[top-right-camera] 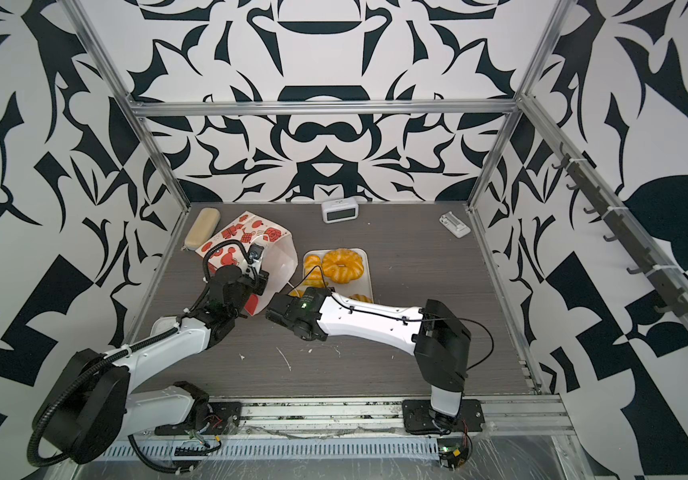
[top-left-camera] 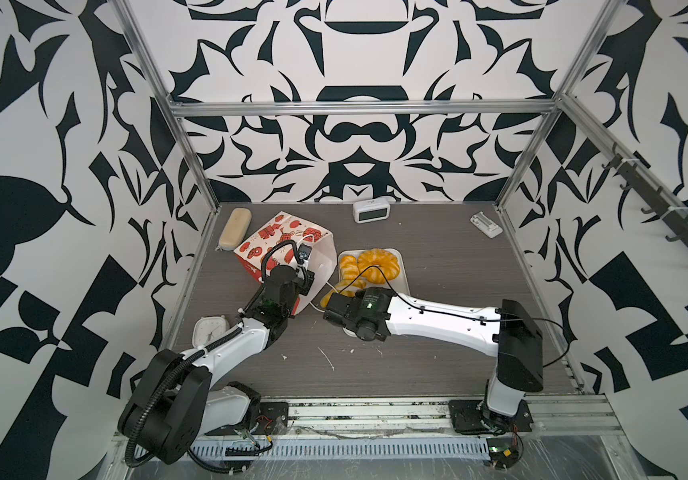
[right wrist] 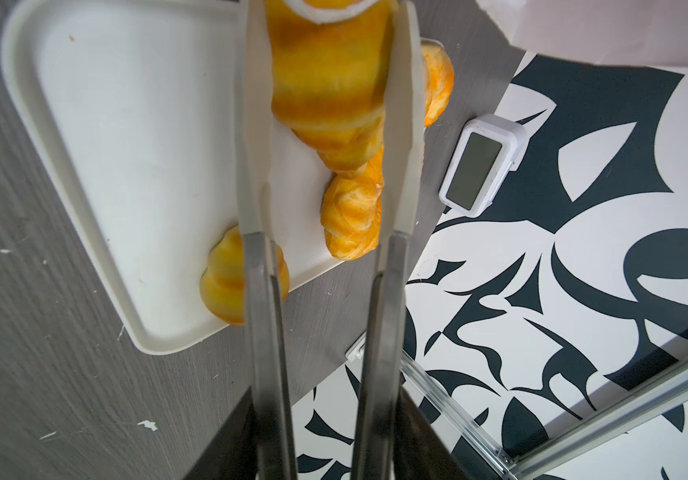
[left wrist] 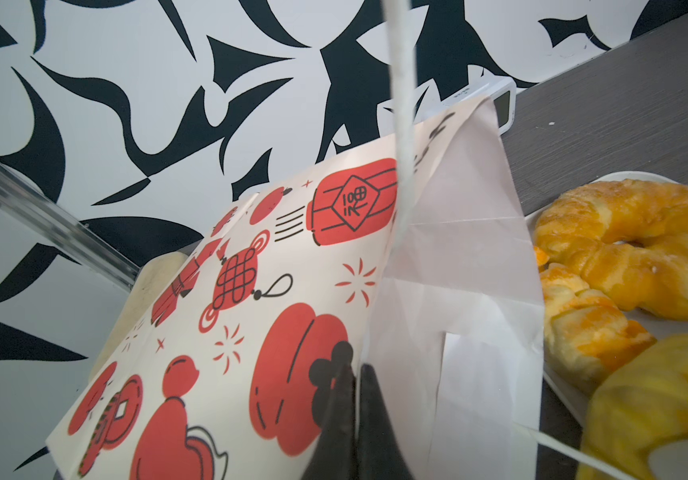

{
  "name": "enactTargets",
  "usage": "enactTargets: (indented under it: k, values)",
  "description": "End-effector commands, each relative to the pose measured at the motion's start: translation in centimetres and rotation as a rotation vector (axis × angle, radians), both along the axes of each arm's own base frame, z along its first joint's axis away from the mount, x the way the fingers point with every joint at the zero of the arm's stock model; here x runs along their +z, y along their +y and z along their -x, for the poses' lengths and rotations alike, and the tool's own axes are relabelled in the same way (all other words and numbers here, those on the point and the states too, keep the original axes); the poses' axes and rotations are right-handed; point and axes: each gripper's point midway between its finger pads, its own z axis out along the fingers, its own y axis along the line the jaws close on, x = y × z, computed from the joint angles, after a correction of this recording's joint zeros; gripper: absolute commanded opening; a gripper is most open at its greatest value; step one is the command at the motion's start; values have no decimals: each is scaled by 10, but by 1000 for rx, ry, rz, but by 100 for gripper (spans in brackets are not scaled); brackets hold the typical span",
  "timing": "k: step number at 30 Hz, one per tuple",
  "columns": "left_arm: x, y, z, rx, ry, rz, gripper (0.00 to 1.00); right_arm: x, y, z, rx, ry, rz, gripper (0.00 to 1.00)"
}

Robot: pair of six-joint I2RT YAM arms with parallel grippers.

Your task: Take the fake bread out of the paper bag

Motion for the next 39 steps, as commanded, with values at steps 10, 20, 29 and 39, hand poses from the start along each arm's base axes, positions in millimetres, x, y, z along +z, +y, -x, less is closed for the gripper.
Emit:
enactTargets:
  k: [10, 20, 29, 39]
  values:
    - [15, 2, -1, 9, -38, 28, 4, 13, -13, -13, -69, -28, -20, 49]
    - [15, 1, -1, 7, -36, 31, 4, 18, -21, -11, -132, -27, -76, 49]
    - [15, 1, -1, 5, -36, 33, 4, 20, -29, -18, -202, -68, -106, 48]
    - [15, 1, -1, 4, -35, 32, 4, 15, -35, -22, -248, -63, -100, 48]
